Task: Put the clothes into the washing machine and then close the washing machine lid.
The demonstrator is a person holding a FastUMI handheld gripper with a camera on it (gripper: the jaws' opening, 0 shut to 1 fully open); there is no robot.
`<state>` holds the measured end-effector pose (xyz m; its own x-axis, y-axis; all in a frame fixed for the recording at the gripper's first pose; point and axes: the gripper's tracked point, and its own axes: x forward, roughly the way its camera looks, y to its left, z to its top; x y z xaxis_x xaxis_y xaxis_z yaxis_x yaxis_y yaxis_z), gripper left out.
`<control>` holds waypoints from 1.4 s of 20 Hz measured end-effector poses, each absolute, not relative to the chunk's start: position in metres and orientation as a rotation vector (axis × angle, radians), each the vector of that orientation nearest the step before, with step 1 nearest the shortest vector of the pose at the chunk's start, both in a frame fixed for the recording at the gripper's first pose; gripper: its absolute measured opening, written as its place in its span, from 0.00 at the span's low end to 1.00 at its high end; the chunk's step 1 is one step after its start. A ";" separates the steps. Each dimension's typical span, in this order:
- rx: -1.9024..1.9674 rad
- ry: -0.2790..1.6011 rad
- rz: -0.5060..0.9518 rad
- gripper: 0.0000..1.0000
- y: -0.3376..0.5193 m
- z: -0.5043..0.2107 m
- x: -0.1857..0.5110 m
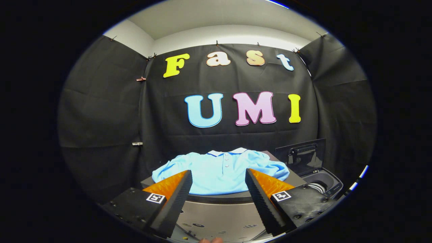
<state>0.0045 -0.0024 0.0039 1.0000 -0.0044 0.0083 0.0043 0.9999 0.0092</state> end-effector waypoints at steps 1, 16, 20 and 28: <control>0.008 -0.008 -0.004 0.99 -0.002 0.004 0.005; 0.002 0.016 -0.027 0.99 -0.005 0.025 0.036; 0.010 0.036 -0.040 0.99 -0.009 0.035 0.065; 0.001 0.232 -0.100 0.99 -0.030 0.024 0.145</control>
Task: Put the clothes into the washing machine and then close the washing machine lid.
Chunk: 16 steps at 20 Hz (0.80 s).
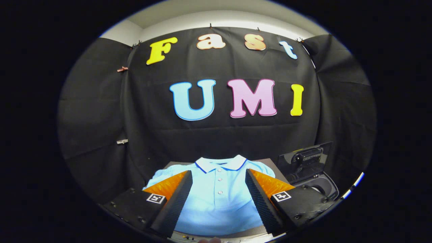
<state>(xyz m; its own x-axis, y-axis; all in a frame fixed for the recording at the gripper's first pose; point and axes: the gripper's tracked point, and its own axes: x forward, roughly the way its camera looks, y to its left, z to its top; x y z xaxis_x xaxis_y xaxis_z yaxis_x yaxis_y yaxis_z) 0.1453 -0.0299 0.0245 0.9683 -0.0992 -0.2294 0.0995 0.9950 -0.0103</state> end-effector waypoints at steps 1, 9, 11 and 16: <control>-0.006 0.278 -0.109 0.99 -0.033 0.019 0.154; -0.040 0.692 -0.109 1.00 -0.040 -0.046 0.216; -0.042 0.770 -0.099 1.00 -0.039 -0.061 0.220; -0.064 0.902 -0.105 1.00 -0.043 -0.076 0.221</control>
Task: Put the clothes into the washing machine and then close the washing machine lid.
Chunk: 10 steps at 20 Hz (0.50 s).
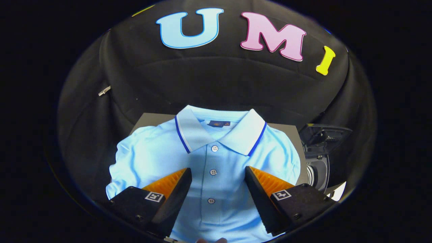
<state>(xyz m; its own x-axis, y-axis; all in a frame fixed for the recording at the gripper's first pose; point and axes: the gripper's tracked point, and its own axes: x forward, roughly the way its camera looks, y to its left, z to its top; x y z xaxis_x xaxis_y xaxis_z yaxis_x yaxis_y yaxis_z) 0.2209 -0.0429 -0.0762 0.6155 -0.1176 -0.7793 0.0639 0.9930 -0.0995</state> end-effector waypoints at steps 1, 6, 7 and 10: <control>-0.055 0.919 -0.119 1.00 -0.045 -0.079 0.221; -0.079 0.973 -0.129 0.70 -0.054 -0.079 0.219; -0.092 0.966 -0.142 0.54 -0.056 -0.078 0.222; -0.117 0.941 -0.119 0.20 -0.062 -0.077 0.216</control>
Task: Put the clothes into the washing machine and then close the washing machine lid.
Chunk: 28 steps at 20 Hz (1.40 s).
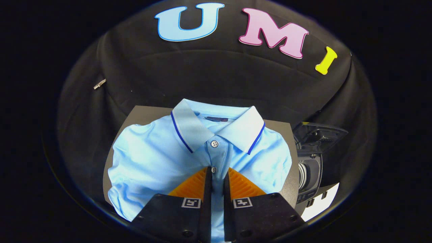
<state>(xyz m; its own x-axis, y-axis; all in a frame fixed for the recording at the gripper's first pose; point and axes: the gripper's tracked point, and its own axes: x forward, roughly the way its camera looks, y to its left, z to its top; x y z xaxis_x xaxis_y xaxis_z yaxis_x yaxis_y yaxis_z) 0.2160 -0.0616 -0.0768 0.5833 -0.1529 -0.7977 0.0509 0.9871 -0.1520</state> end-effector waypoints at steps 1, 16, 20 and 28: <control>-0.121 0.909 -0.112 0.20 -0.061 -0.075 0.219; -0.126 0.488 -0.093 0.05 -0.079 0.015 0.169; -0.145 0.408 -0.125 0.05 -0.120 0.058 0.147; -0.182 0.367 -0.094 0.05 -0.227 0.101 0.124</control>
